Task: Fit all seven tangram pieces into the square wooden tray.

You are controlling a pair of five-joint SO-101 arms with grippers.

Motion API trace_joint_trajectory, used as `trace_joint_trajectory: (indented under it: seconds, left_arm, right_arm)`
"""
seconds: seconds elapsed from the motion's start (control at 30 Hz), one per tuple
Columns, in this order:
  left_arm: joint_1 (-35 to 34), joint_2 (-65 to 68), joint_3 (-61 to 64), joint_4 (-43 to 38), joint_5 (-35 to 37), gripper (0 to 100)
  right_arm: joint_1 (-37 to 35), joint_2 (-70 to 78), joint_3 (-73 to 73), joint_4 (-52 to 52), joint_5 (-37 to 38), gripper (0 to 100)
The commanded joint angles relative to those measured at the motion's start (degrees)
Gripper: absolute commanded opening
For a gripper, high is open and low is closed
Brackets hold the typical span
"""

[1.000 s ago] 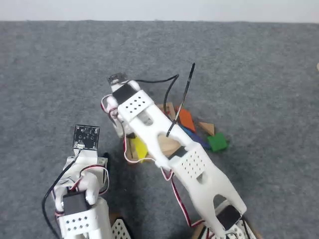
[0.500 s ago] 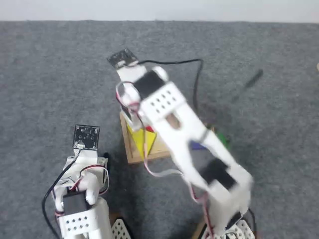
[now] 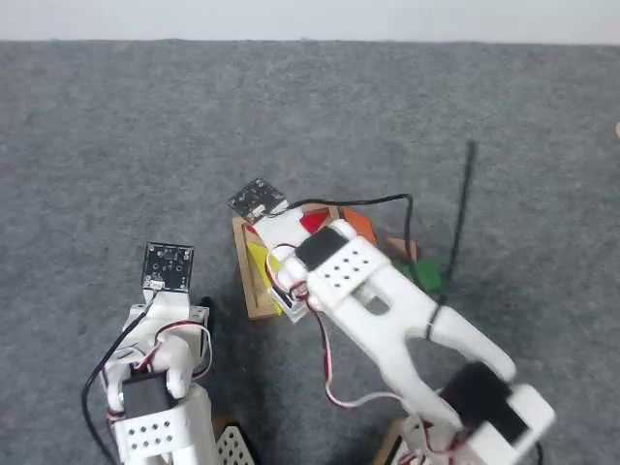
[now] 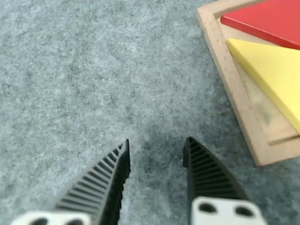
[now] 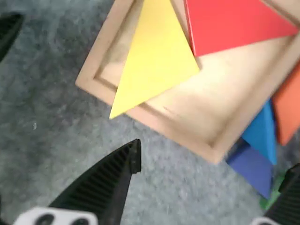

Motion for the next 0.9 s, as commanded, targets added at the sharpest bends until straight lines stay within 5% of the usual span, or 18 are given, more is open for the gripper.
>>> trace_joint_trajectory:
  seconds: [0.0, 0.87]
  left_arm:
    - [0.2, -1.1, -0.5, 0.4, 0.4, 19]
    - [0.2, -1.1, -0.5, 0.4, 0.4, 19]
  right_arm:
    - [0.2, 5.9, -4.1, -1.9, 0.4, 45.3]
    - [0.0, 26.2, -24.6, -1.6, -2.1, 45.3]
